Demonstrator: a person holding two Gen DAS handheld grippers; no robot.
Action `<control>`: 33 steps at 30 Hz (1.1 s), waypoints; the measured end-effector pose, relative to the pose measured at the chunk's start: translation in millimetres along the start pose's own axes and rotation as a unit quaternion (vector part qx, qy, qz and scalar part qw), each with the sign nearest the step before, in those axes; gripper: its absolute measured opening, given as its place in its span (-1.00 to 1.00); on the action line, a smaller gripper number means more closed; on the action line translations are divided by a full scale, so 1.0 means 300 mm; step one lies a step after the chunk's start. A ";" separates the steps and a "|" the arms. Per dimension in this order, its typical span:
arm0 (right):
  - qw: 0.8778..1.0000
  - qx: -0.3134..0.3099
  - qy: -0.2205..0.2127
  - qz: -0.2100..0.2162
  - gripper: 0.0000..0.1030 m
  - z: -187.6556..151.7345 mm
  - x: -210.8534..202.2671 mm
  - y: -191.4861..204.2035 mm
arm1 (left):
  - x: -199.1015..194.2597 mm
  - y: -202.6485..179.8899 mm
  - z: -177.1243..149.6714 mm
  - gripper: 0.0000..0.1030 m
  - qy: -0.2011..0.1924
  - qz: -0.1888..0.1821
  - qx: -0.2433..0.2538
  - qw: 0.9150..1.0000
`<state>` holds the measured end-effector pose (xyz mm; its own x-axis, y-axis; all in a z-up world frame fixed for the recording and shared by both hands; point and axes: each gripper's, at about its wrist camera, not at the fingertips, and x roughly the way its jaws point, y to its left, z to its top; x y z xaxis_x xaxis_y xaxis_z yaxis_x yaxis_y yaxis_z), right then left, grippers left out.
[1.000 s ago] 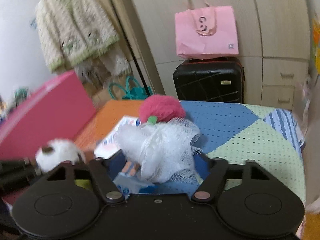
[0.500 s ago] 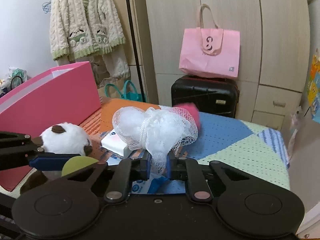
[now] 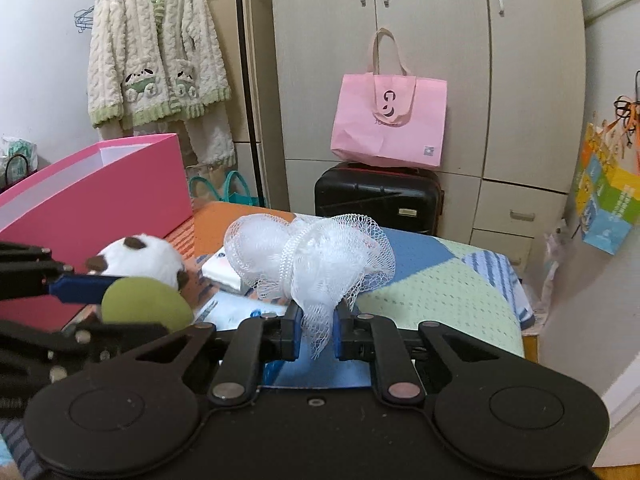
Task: Organize soft objects
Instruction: 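Lift the mesh puff with the right tool while the left tool grips and lifts the green sponge, then carry the mesh puff and green sponge with both tools over the pink box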
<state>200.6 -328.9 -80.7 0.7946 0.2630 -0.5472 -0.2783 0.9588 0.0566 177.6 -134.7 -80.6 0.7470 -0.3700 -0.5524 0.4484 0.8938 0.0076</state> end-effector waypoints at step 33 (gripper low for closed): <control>0.994 -0.066 0.084 0.017 -0.66 -0.113 -0.353 0.251 | -0.232 0.099 -0.128 -0.20 0.087 -0.020 -0.043 0.995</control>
<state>77.2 -288.1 -46.9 0.6853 0.2629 -0.6792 -0.3805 0.9244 -0.0261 120.1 -72.8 -73.8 0.6295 -0.3635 -0.6867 0.4270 0.9002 -0.0852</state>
